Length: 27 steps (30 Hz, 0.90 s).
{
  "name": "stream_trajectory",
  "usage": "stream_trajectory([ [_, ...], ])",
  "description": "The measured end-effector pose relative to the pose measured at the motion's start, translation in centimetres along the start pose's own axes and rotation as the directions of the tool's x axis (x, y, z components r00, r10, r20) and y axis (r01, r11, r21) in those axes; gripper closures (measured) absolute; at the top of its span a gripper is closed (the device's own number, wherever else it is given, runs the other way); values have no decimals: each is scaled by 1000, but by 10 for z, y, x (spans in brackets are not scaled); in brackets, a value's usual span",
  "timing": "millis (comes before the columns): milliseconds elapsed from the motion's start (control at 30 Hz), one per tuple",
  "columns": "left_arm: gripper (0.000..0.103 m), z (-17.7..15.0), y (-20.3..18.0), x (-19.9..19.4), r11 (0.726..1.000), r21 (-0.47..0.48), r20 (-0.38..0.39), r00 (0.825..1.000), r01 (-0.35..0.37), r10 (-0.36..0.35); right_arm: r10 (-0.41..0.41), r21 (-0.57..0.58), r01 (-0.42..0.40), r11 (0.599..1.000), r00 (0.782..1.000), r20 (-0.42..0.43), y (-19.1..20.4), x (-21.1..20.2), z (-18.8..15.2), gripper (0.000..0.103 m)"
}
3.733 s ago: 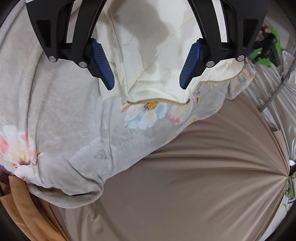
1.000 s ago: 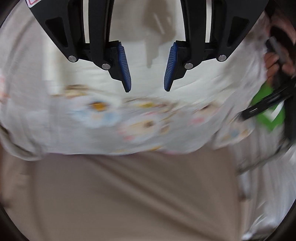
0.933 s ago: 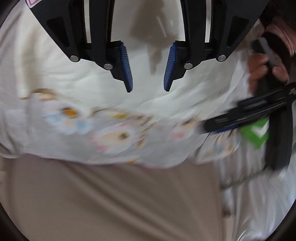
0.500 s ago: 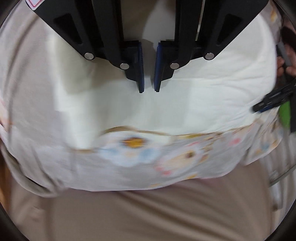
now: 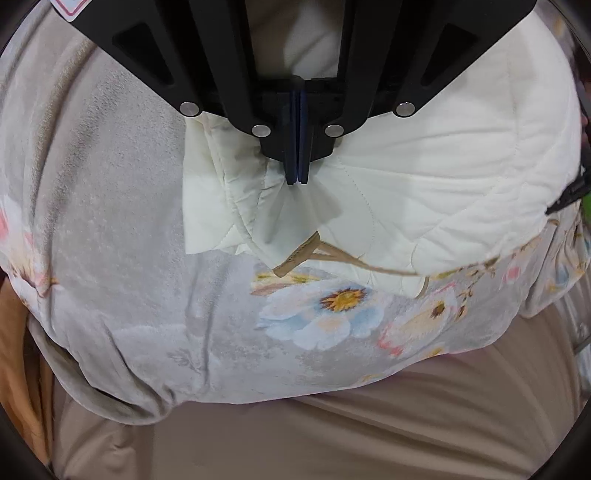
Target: Fold large clothes
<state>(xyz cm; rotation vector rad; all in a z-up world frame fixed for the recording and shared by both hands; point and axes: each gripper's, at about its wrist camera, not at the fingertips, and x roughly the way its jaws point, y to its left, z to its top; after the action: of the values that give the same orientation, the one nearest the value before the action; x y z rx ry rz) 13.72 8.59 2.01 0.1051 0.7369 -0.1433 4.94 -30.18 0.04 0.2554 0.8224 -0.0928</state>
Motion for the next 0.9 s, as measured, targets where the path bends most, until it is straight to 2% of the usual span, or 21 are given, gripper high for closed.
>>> stream_trajectory([
  [33, 41, 6, -5, -12, 999, 0, 20, 999, 41, -41, 26, 9, -26, 1000, 1000, 17, 6, -10, 4, 89],
  [100, 41, 18, -20, -29, 994, 15, 36, 994, 107, -107, 94, -41, -92, 995, 994, 47, 32, -27, 16, 89],
  [167, 40, 29, -46, -33, 984, 59, 15, 985, 169, -170, 144, -121, -138, 983, 989, 39, 64, -32, 26, 89],
  [233, 40, 38, -75, -18, 975, 113, -50, 981, 192, -188, 165, -223, -162, 961, 986, -6, 102, -22, 31, 89],
  [333, 40, 37, -99, 16, 973, 160, -111, 983, 163, -147, 129, -298, -146, 943, 989, -75, 133, 14, 33, 89],
  [400, 40, 31, -102, 36, 975, 161, -140, 982, 151, -129, 119, -287, -154, 945, 984, -135, 135, 41, 30, 89],
  [533, 35, 23, -101, 52, 977, 147, -141, 981, 157, -136, 193, -205, -230, 951, 964, -183, 120, 63, 29, 90],
  [900, 30, 21, -104, 64, 976, 141, -137, 980, 163, -144, 242, -153, -266, 952, 957, -158, 114, 74, 26, 92],
])
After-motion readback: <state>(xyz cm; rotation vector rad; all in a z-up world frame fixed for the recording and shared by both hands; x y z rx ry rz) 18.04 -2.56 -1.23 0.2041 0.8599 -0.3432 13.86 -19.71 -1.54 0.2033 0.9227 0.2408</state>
